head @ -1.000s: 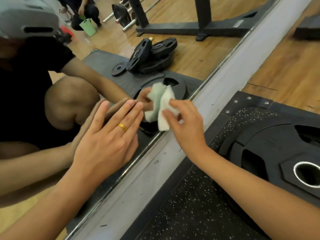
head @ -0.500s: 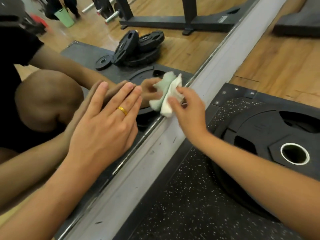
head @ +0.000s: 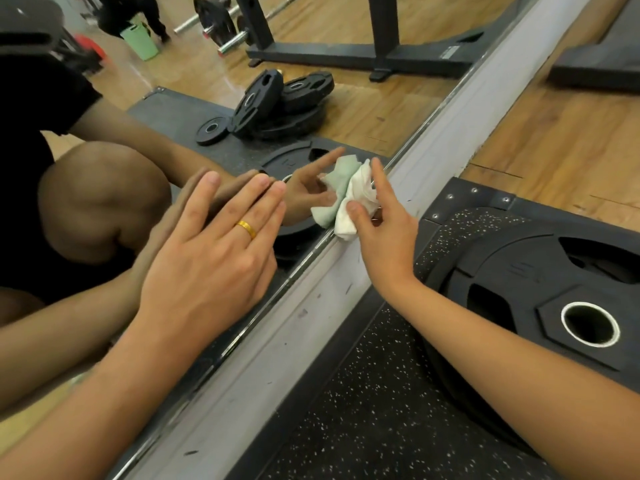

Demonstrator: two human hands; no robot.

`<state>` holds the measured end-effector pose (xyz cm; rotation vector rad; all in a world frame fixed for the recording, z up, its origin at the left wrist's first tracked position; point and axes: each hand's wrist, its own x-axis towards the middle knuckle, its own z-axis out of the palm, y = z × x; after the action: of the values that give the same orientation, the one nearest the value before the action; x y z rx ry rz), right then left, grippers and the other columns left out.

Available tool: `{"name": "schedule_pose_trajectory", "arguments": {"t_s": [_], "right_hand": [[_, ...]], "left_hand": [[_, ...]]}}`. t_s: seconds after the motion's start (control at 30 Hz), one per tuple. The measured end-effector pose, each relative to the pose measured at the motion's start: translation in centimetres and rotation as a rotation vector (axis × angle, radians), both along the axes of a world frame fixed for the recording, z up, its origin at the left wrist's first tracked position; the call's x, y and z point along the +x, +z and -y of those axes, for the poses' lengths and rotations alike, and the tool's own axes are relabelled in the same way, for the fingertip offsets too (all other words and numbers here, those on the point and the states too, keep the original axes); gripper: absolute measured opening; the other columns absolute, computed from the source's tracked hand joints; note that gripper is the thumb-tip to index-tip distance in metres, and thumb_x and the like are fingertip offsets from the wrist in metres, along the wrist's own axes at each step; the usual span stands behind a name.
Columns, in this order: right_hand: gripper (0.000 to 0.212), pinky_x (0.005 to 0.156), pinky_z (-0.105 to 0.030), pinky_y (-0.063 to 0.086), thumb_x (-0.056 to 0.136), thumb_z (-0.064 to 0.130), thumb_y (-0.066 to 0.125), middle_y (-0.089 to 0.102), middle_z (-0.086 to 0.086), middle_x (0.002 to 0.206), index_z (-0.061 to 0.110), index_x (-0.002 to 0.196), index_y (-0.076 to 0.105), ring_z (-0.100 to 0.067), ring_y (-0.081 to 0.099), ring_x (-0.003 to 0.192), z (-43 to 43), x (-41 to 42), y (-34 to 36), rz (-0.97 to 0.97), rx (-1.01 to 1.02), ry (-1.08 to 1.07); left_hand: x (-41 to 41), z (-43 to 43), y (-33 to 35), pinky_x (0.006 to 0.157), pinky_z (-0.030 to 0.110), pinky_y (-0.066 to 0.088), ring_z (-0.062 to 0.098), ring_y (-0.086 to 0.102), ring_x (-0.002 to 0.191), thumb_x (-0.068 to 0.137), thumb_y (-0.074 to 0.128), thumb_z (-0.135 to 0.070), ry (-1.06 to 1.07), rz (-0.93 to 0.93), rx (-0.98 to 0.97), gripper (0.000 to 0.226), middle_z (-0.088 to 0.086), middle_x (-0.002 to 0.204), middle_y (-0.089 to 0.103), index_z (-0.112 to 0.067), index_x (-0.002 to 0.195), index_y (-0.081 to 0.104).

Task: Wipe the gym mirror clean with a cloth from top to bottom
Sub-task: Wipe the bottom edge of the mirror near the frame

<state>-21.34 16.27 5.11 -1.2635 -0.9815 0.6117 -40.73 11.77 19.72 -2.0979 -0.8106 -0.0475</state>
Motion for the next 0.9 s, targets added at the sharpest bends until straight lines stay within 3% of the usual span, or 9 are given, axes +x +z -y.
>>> {"name": "schedule_pose_trajectory", "arguments": {"t_s": [0.1, 0.23, 0.43, 0.57, 0.7, 0.9], "right_hand": [[0.055, 0.085, -0.011, 0.041, 0.105, 0.023, 0.059, 0.061, 0.009, 0.098, 0.036, 0.155, 0.043, 0.002, 0.053, 0.090, -0.4, -0.8, -0.7, 0.103, 0.009, -0.015], [0.051, 0.082, -0.004, 0.036, 0.107, 0.022, 0.055, 0.053, 0.002, 0.102, 0.030, 0.156, 0.042, 0.010, 0.049, 0.091, -0.4, -1.1, -1.1, 0.126, 0.019, -0.006], [0.052, 0.076, -0.013, 0.041, 0.103, 0.015, 0.061, 0.052, -0.002, 0.098, 0.023, 0.153, 0.048, -0.010, 0.050, 0.083, 0.5, -1.1, -2.3, 0.369, 0.158, 0.066], [0.048, 0.078, -0.007, 0.037, 0.102, 0.015, 0.062, 0.050, 0.001, 0.094, 0.027, 0.148, 0.055, -0.002, 0.048, 0.080, -0.7, -0.1, -1.9, 0.265, 0.096, 0.005], [0.049, 0.079, -0.006, 0.039, 0.106, 0.022, 0.057, 0.048, 0.006, 0.094, 0.031, 0.153, 0.048, 0.005, 0.049, 0.082, -1.0, -0.4, -0.9, 0.094, -0.042, -0.043], [0.061, 0.080, -0.004, 0.036, 0.106, 0.027, 0.057, 0.046, 0.004, 0.101, 0.027, 0.161, 0.031, 0.004, 0.046, 0.084, 1.0, -1.6, -1.2, 0.294, 0.023, 0.137]], "left_hand": [[-0.1, 0.0, 0.0, 0.125, 0.056, 0.016, 0.026, 0.037, 0.150, 0.104, 0.042, -0.023, 0.000, 0.000, 0.002, 0.048, 0.012, 0.160, 0.042, -0.002, 0.146, 0.053], [-0.1, 0.0, -0.1, 0.126, 0.056, 0.016, 0.026, 0.036, 0.151, 0.104, 0.041, -0.023, 0.001, -0.002, -0.004, 0.049, 0.011, 0.161, 0.041, -0.002, 0.147, 0.052], [-0.1, 0.0, -0.1, 0.125, 0.056, 0.018, 0.025, 0.037, 0.150, 0.104, 0.042, -0.023, -0.001, 0.018, -0.002, 0.048, 0.011, 0.159, 0.043, -0.002, 0.147, 0.053], [-0.1, 0.0, -0.2, 0.126, 0.055, 0.017, 0.025, 0.038, 0.150, 0.104, 0.044, -0.022, -0.012, 0.010, 0.005, 0.048, 0.010, 0.160, 0.043, -0.003, 0.147, 0.053], [-0.3, -0.1, -0.3, 0.126, 0.055, 0.014, 0.025, 0.037, 0.150, 0.104, 0.043, -0.022, -0.009, -0.003, 0.034, 0.049, 0.010, 0.160, 0.042, -0.003, 0.148, 0.051], [-0.3, -0.1, -0.2, 0.127, 0.054, 0.014, 0.025, 0.036, 0.151, 0.104, 0.042, -0.023, -0.003, -0.017, 0.040, 0.049, 0.010, 0.161, 0.041, -0.003, 0.147, 0.052]]}}
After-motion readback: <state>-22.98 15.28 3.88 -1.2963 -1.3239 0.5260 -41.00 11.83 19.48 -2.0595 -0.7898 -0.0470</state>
